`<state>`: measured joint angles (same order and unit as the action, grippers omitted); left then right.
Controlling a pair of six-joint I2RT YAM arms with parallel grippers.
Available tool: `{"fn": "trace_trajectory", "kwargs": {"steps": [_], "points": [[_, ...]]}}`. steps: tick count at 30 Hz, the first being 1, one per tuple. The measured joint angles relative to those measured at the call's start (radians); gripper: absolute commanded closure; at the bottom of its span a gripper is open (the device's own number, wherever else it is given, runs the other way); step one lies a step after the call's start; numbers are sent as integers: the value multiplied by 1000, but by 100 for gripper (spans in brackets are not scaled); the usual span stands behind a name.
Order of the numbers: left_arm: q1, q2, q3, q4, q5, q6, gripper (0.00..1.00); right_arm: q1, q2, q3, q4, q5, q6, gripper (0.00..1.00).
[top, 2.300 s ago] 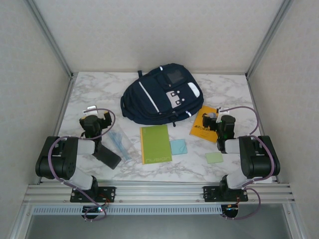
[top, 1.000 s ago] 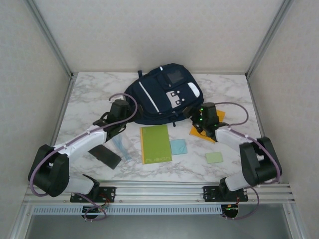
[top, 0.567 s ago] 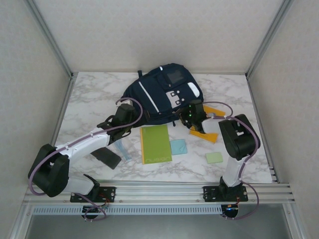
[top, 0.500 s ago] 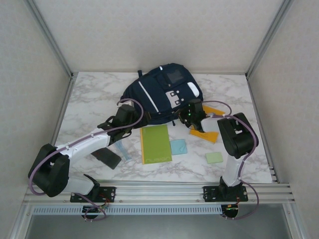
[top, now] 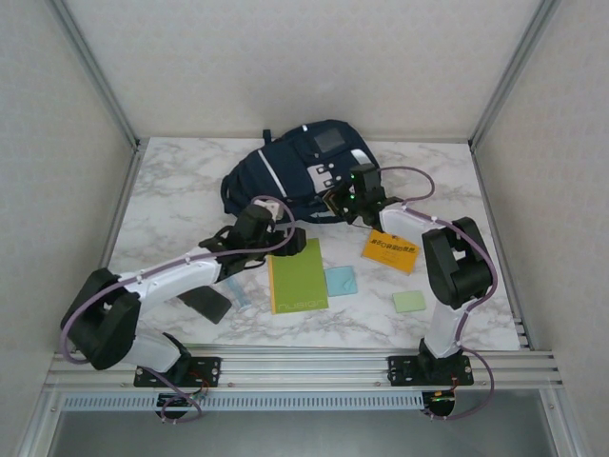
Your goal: Pack the student bag
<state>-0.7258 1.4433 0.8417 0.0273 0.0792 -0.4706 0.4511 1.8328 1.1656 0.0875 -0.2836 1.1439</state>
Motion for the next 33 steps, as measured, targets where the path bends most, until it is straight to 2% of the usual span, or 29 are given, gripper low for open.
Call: {"fn": "trace_trajectory", "kwargs": {"steps": [7, 10, 15, 18, 20, 21, 22, 23, 25, 26, 30, 33], "points": [[-47, 171, 90, 74, 4, 4, 25, 16, 0, 16, -22, 1, 24, 100], [-48, 256, 121, 119, -48, 15, 30, 18, 0, 16, -24, 2, 37, 100], [-48, 381, 162, 238, -165, 58, 32, 19, -2, 14, -13, -3, 72, 100], [-48, 454, 195, 308, -218, 94, 38, 21, -9, 4, 3, -6, 95, 100], [-48, 488, 210, 348, -251, 116, 46, 21, -15, -3, 23, -10, 110, 100], [-48, 503, 218, 365, -266, 129, 53, 22, -21, -10, 35, -10, 119, 100], [-48, 515, 226, 377, -278, 138, 64, 22, -25, -15, 41, -10, 126, 100], [-48, 524, 233, 389, -287, 144, 79, 23, -29, -21, 47, -9, 129, 100], [-48, 529, 240, 399, -298, 150, 95, 23, -31, -26, 52, -9, 129, 100], [-48, 529, 244, 399, -298, 159, 100, 23, -31, -26, 52, -8, 128, 100], [-48, 517, 250, 364, -276, 156, 100, 19, -32, -27, 46, -2, 101, 100], [-42, 478, 247, 287, -220, 156, 100, 6, -33, -27, 17, -3, 52, 100]]}}
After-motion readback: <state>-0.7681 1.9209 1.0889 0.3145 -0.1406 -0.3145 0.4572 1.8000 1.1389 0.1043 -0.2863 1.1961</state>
